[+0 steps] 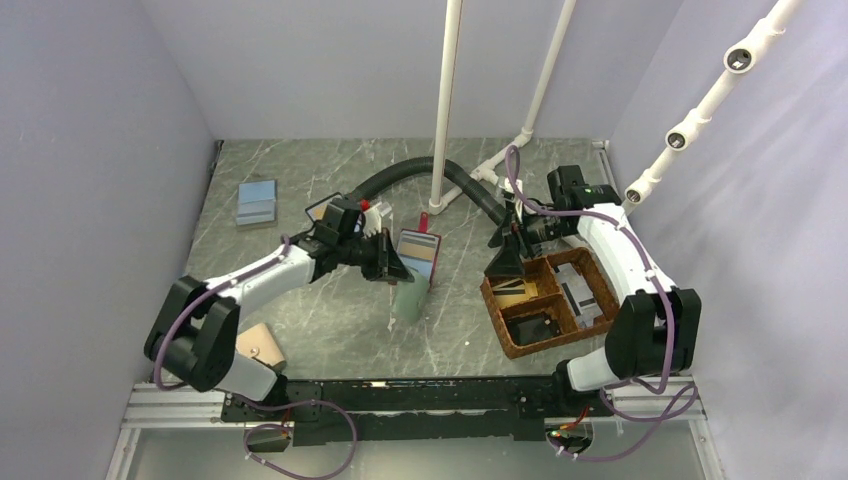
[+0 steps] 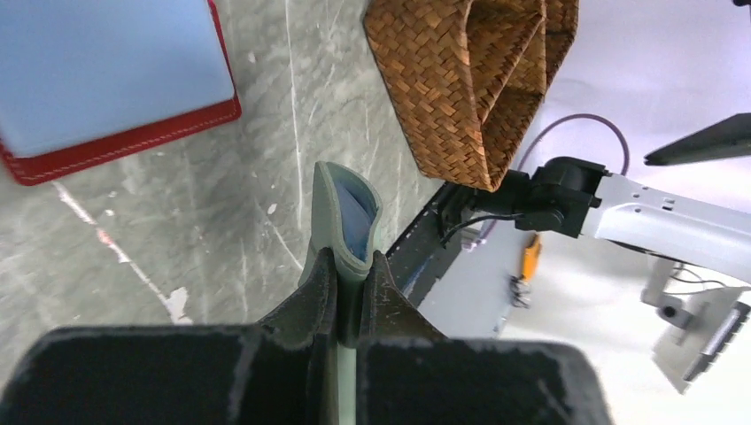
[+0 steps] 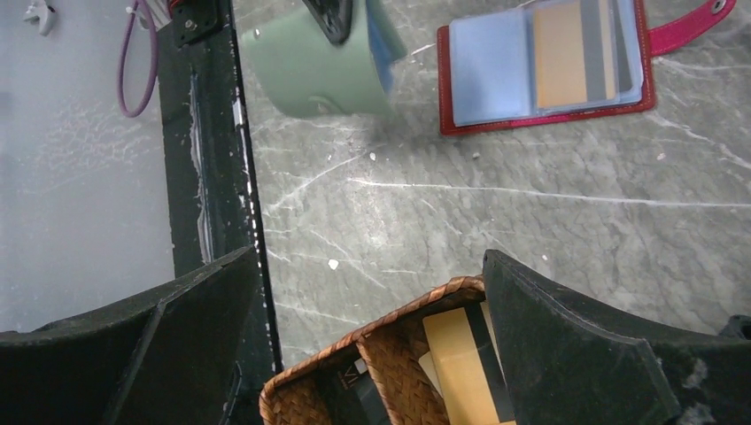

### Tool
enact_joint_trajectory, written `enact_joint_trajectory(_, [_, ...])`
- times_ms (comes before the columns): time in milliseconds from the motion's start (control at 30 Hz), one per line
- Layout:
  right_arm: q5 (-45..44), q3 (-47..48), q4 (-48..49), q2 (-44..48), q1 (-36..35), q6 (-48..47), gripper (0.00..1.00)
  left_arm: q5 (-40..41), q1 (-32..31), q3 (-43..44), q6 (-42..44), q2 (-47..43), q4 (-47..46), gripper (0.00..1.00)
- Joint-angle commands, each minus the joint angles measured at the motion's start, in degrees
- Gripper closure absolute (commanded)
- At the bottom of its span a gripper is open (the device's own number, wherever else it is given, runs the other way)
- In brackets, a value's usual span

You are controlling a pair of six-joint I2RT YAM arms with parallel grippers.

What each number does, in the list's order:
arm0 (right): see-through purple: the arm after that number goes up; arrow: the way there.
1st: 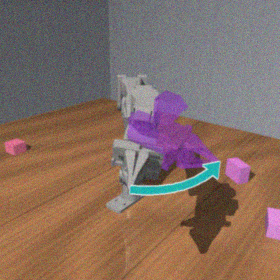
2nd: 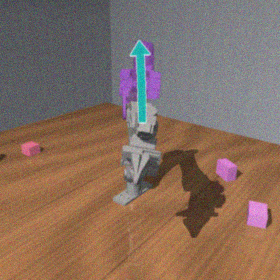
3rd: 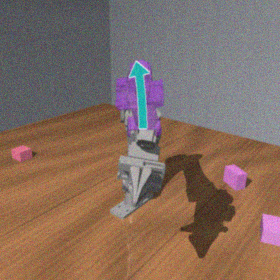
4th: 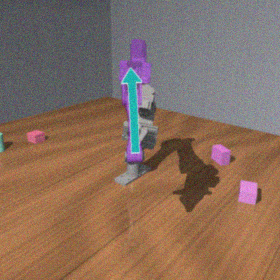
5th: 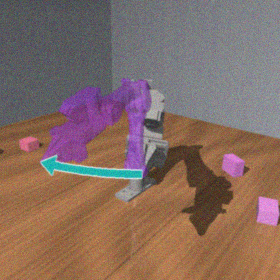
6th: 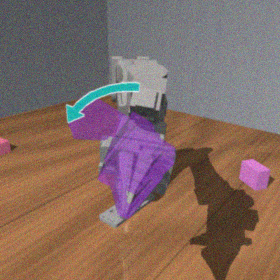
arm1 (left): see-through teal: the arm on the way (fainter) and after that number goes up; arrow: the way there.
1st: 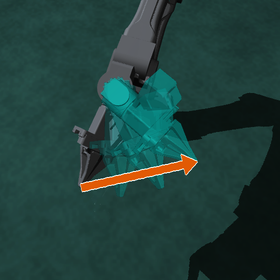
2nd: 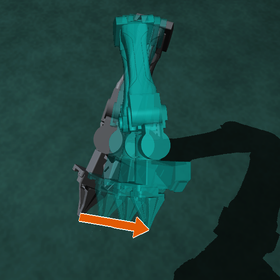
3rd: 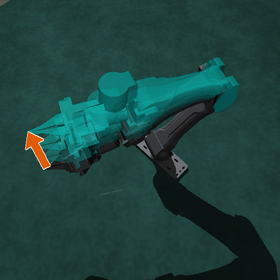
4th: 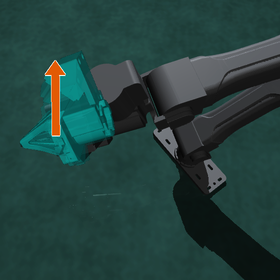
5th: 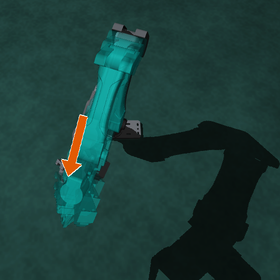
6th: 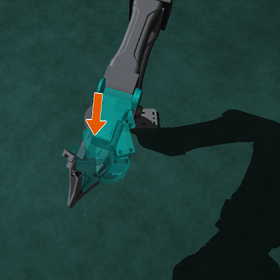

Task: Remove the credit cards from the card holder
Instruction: Place the card holder at the center of the board.

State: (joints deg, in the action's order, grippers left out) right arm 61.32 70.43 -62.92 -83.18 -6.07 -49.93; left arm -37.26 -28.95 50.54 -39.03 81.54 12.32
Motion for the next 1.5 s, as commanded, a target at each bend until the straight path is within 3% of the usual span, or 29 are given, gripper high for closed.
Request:
enact_joint_trajectory(0, [3.5,-1.9,3.2,2.3,-0.3,0.0,0.00,-8.7,-1.1,-4.1,-8.9,4.8,-14.8,1.00])
enact_joint_trajectory(300, [3.6,-4.9,5.1,4.8,-0.7,1.5,0.00,-6.5,-1.7,-5.0,-3.7,10.7,-12.7,0.97])
enact_joint_trajectory(667, [2.2,-8.2,5.6,7.3,-1.6,1.9,0.00,-0.8,-1.7,-7.5,1.0,9.2,-2.3,0.76])
enact_joint_trajectory(833, [-2.8,-8.5,3.9,7.5,-8.2,-1.2,0.00,7.1,-1.6,-7.7,-0.5,2.8,4.9,0.46])
enact_joint_trajectory(933, [-6.2,-8.0,4.3,6.9,-13.2,-1.7,0.00,9.6,-1.6,-10.3,-3.8,-1.9,5.4,0.34])
enact_joint_trajectory(1233, [-15.8,-11.5,21.1,4.9,-30.2,13.0,0.03,8.8,-1.5,-22.7,-19.2,-12.1,-0.7,0.30])
enact_joint_trajectory(1467, [-17.4,-14.4,29.0,1.2,-36.9,18.5,0.10,10.5,-1.7,-25.5,-22.5,-15.4,2.8,0.30])
